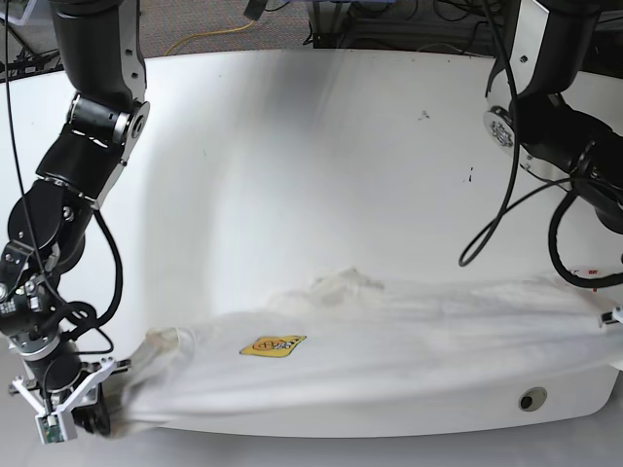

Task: Fold the T-shirt properly
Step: 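Lift the T-shirt with both grippers and stretch it between them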

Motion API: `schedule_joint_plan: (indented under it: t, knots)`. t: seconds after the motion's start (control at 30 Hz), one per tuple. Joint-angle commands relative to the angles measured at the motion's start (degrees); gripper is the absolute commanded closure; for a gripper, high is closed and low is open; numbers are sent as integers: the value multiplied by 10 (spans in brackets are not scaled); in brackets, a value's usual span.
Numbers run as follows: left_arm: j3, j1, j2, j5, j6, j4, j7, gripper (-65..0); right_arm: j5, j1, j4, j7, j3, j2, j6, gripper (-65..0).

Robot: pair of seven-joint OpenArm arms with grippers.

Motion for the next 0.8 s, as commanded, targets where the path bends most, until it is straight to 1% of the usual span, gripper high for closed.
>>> schedule_joint_plan:
  t: [0.0, 0.07, 0.17, 0.27, 0.33, 0.47, 0.53, 0.57, 0.63, 0.7, 0.77]
  knots:
    - [-1, -36, -27, 4, 0, 8, 2, -1, -3, 47, 11, 12, 5, 25, -8, 0]
    - [-1, -43, -36, 4, 0, 8, 6, -1, -3, 65, 11, 6, 5, 29, 2, 0]
    - [-1, -42, -42, 2, 0, 8, 9, -1, -4, 80, 13, -17, 8, 32, 24, 0]
    - [-1, -9, -42, -1, -2, 10, 9, -1, -4, 64, 37, -31, 11, 37, 32, 0]
    - [-2, 28, -42, -1, -3, 11, 7, -1, -4, 17, 70, -31, 17, 34, 32, 0]
    - [-17, 86, -35, -2, -7, 11, 6, -1, -3, -67, 113, -31, 42, 11, 32, 0]
    - [-29, 114, -22, -2, -23, 10, 6, -1, -3, -112, 130, -31, 57, 0, 32, 0]
    - [-38, 134, -13, -2, -39, 10, 6, -1, -3, -143, 140, -31, 66, -10, 32, 0]
    - [-48, 166, -6, -1, -60, 10, 6, -1, -2, -187, 152, -31, 76, -27, 32, 0]
    - [-59, 212, -2, -1, -65, 10, 5, -1, 10, -240, 159, -31, 88, -43, 32, 0]
    - [-63, 244, -2, -1, -65, 10, 5, -1, 26, -274, 159, -31, 100, -54, 32, 0]
